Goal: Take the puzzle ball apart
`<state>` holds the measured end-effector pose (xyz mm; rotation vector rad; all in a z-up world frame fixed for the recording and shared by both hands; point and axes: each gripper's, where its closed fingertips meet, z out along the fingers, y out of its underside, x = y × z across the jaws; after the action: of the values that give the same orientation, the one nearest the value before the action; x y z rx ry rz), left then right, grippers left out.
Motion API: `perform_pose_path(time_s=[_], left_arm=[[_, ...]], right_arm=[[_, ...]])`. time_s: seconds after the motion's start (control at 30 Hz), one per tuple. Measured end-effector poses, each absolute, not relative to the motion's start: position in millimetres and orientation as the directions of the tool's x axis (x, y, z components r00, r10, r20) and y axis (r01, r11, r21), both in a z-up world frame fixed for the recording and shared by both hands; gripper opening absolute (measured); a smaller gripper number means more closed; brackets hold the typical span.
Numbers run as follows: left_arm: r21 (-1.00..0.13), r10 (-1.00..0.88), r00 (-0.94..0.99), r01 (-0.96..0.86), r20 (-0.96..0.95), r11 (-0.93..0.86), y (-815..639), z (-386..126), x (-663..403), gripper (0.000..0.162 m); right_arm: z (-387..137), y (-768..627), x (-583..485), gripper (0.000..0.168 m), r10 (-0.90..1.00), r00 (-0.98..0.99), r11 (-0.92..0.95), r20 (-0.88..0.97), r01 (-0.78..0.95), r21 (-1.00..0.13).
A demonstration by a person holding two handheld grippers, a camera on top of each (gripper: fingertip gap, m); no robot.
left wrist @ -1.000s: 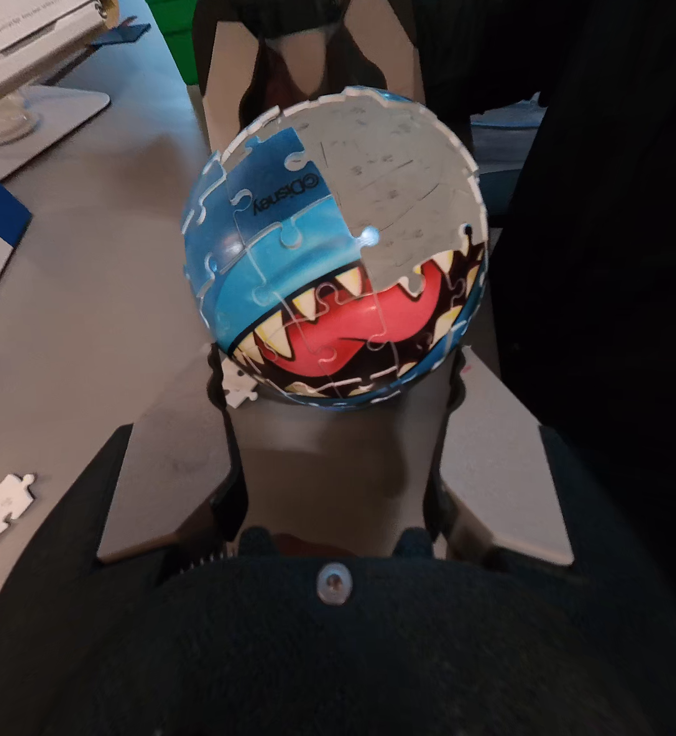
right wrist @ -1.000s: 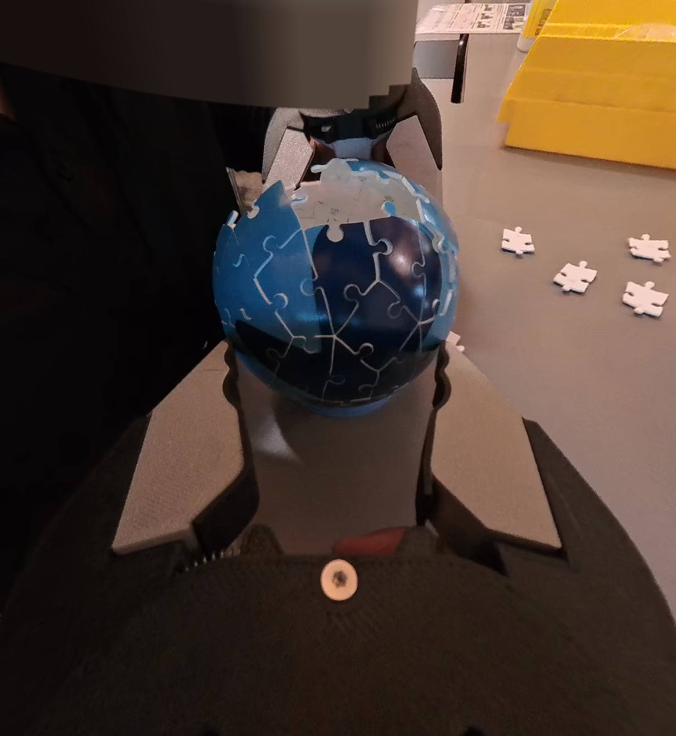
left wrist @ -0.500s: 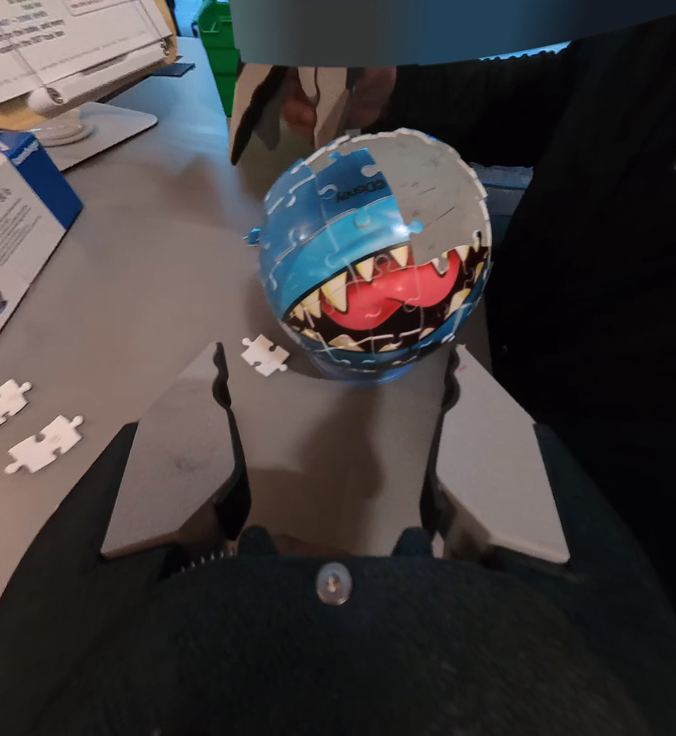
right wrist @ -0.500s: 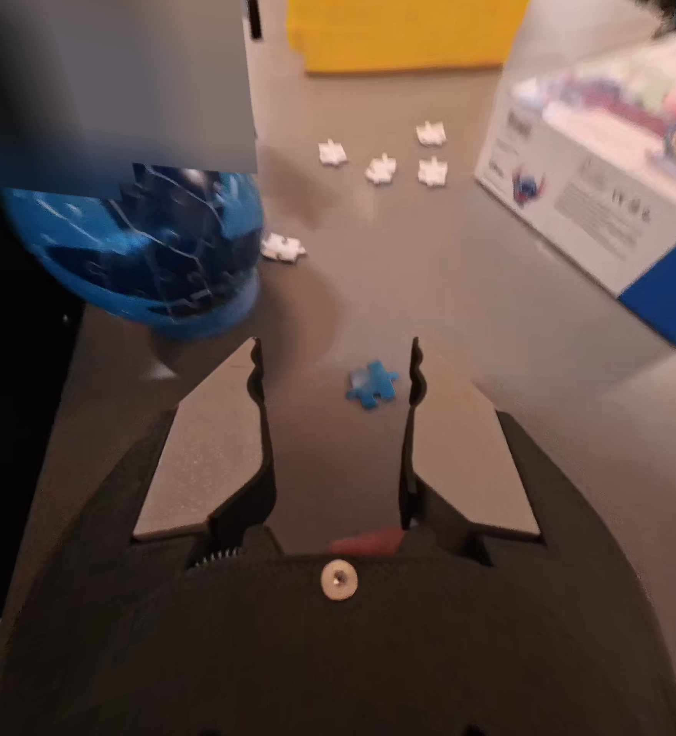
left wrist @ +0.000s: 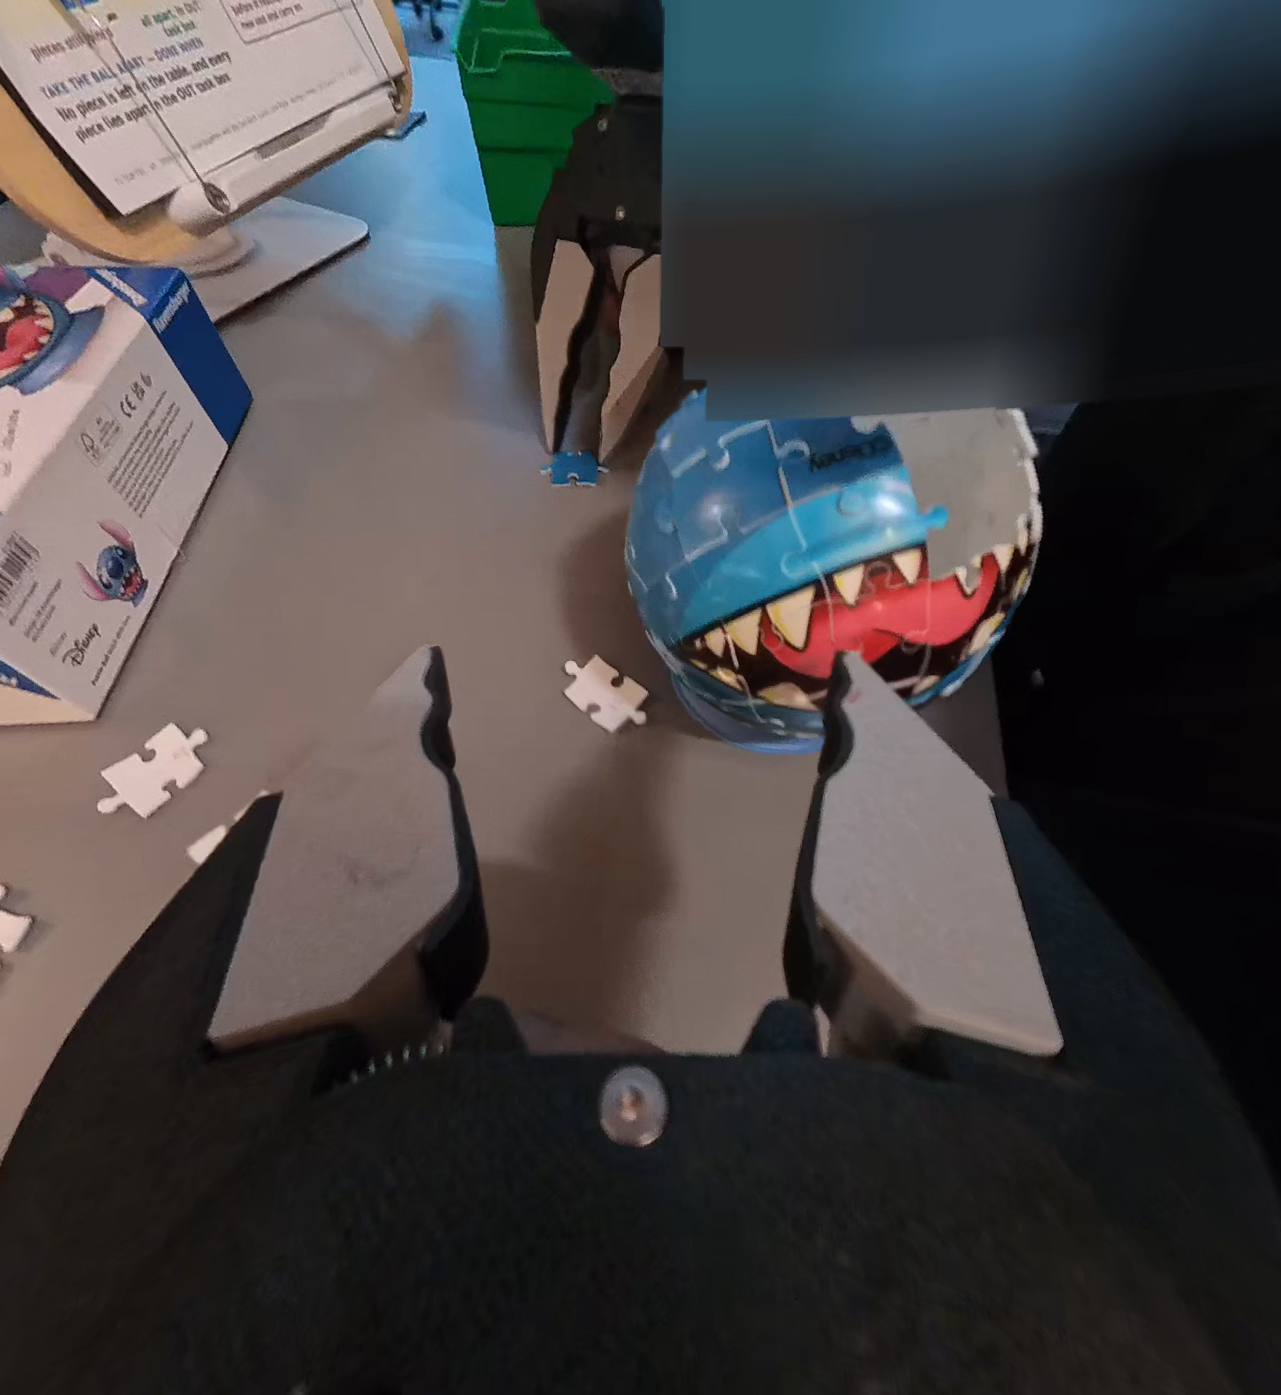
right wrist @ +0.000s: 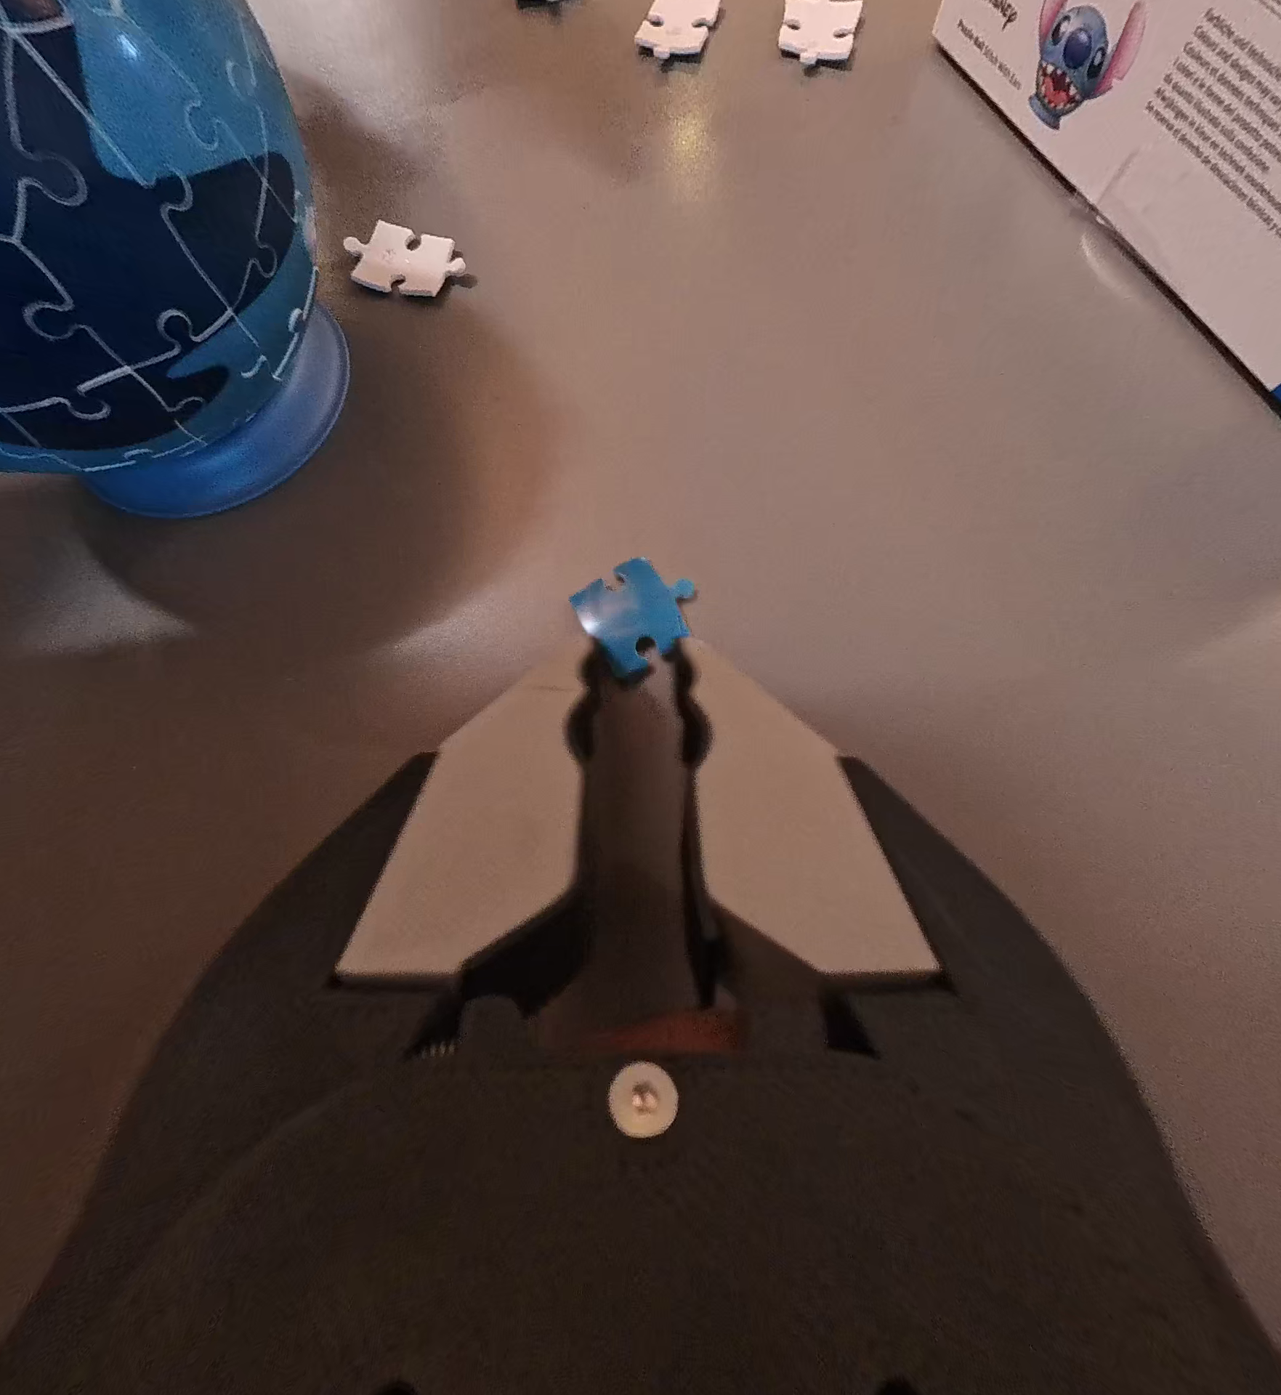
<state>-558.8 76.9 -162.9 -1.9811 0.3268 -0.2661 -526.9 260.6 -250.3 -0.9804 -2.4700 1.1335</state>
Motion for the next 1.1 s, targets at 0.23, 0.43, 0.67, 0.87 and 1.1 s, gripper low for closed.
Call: perform_pose_path(time_s=[0.23,0.43,0.67,0.87,1.1], left_arm=[[-0.884,-0.403,0.911,-0.253,-0.082,-0.392,120,-151,-578,0.085],[-0.872,-0.443,0.897,-0.231,-0.019,-0.432,138,-152,-592,0.088],[-0.879,-0.479,0.878,-0.238,-0.013,-0.412,117,-143,-592,0.089],[-0.879,-0.453,0.891,-0.226,-0.012,-0.42,114,-153,-607,0.086],[-0.832,-0.463,0.884,-0.299,-0.058,-0.468,131,-187,-614,0.083]], right_arm=[[-249,269,-537,0.0,0.72,-0.691,0.428,-0.062,0.513,-0.744],[-240,249,-542,0.031,0.683,-0.729,0.46,-0.051,0.483,-0.746],[-252,234,-552,0.043,0.612,-0.791,0.551,-0.009,0.435,-0.712],[-252,230,-560,0.029,0.575,-0.818,0.575,0.026,0.382,-0.723],[-251,231,-560,0.02,0.565,-0.825,0.565,0.021,0.369,-0.738]])
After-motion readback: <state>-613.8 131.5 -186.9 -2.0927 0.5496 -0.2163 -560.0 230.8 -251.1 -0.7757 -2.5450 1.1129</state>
